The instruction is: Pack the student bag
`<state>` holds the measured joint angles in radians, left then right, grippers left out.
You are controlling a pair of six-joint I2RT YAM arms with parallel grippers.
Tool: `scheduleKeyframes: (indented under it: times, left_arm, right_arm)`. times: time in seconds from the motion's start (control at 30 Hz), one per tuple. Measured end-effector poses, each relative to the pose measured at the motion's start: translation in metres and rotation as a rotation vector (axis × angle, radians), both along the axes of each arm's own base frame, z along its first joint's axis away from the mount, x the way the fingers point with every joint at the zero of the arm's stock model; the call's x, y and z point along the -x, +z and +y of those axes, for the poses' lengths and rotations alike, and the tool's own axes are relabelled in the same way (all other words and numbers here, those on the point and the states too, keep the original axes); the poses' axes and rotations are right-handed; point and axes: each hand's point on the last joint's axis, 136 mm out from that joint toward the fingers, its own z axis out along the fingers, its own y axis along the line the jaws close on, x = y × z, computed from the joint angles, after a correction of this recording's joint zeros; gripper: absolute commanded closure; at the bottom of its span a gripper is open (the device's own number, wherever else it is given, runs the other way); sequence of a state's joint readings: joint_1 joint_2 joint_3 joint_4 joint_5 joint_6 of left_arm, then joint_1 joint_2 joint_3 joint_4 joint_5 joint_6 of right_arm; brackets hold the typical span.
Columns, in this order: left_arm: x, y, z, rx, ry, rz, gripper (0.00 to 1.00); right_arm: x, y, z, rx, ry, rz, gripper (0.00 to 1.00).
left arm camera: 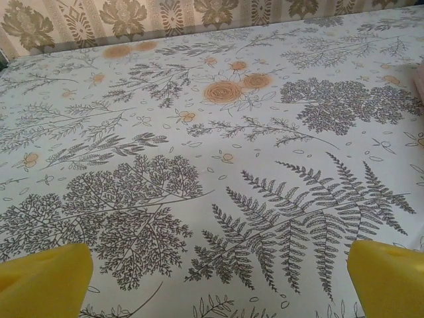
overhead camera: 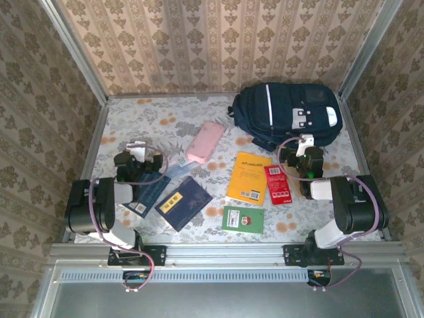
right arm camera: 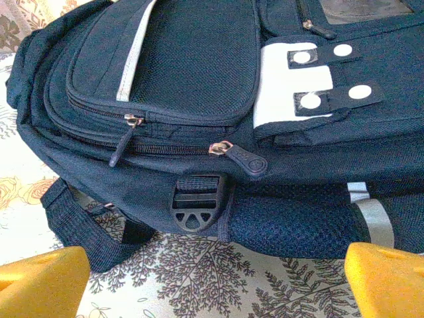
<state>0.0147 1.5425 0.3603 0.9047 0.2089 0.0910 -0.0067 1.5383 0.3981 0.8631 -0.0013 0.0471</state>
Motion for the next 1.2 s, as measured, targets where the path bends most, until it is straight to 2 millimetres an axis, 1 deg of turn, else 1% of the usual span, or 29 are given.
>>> scheduleKeyframes:
  times: [0.93,1.1,1.2]
  left_arm:
    - [-0.0011,-0.0032,0.0064,-0.014,0.037,0.017,0.00]
    - [-0.0015,-0.0035,0.0045,-0.030,0.053,0.016,0.00]
    - [-0.0013,-0.0026,-0.0008,-0.046,0.055,0.011,0.00]
  right_arm:
    - [0.0000,0.0000,0.0000,0.000,0.000,0.000,0.00]
    - [0.0000,0.0000,0.0000,0.000,0.000,0.000,0.00]
    - [0.0000,0.0001,0.0014,0.000,0.009,0.000,0.00]
